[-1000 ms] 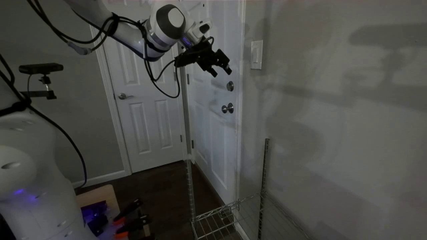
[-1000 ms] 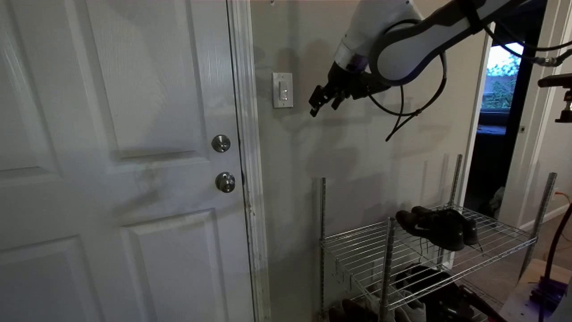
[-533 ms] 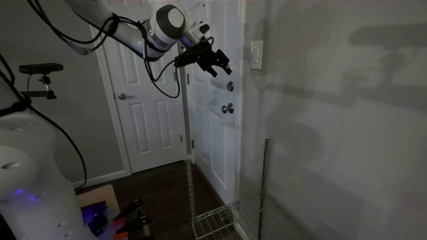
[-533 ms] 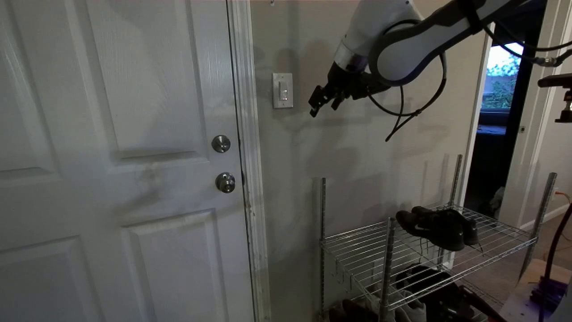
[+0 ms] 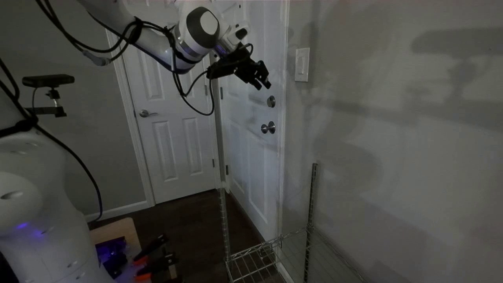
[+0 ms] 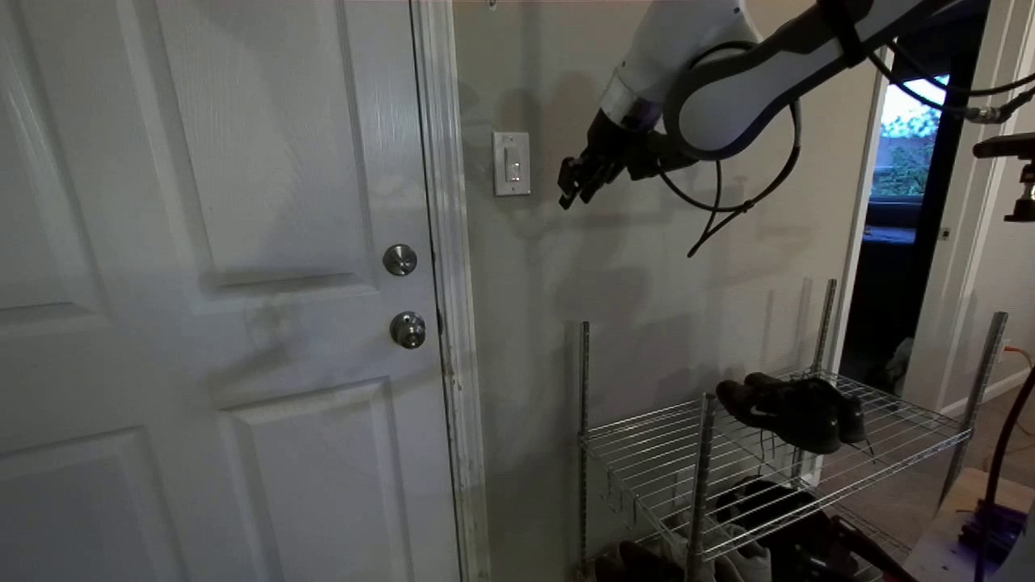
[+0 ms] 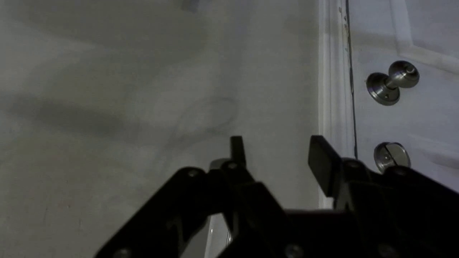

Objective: Flip the switch on the wall

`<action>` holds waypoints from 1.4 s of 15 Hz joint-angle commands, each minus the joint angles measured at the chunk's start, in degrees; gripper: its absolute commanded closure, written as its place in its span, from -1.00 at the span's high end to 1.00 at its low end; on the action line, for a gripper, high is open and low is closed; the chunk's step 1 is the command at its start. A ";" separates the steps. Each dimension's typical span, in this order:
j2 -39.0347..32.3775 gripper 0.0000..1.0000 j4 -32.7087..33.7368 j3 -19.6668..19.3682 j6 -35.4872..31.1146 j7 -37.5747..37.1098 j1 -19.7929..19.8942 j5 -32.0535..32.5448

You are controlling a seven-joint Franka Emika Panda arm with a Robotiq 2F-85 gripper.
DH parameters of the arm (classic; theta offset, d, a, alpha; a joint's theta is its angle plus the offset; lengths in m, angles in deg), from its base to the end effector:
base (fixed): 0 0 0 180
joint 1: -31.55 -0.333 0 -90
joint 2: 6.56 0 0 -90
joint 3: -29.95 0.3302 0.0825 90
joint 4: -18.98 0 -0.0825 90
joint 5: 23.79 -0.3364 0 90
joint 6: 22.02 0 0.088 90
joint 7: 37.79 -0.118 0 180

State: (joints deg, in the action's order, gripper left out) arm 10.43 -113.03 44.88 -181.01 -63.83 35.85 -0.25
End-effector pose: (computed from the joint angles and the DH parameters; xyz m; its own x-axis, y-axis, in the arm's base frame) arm 0.4553 0.1149 0.5722 0.6898 0.1079 0.7159 0.0234 -0.9916 0.1269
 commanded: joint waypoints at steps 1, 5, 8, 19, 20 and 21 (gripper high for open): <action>-2.34 -0.58 1.04 2.11 -6.41 -5.87 3.56 4.77; -3.97 -0.94 2.37 5.23 -12.11 -13.42 9.07 12.38; -5.82 -1.00 4.94 8.01 -14.34 -18.67 13.46 18.91; -15.01 -0.92 18.98 14.59 -13.08 -35.92 19.60 44.75; -15.76 -0.93 20.01 14.58 -12.98 -37.60 19.41 46.89; -16.51 -0.94 20.92 14.51 -12.80 -38.99 19.13 48.75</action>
State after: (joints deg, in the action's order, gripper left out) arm -3.29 -95.65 58.53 -194.26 -97.69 54.58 42.47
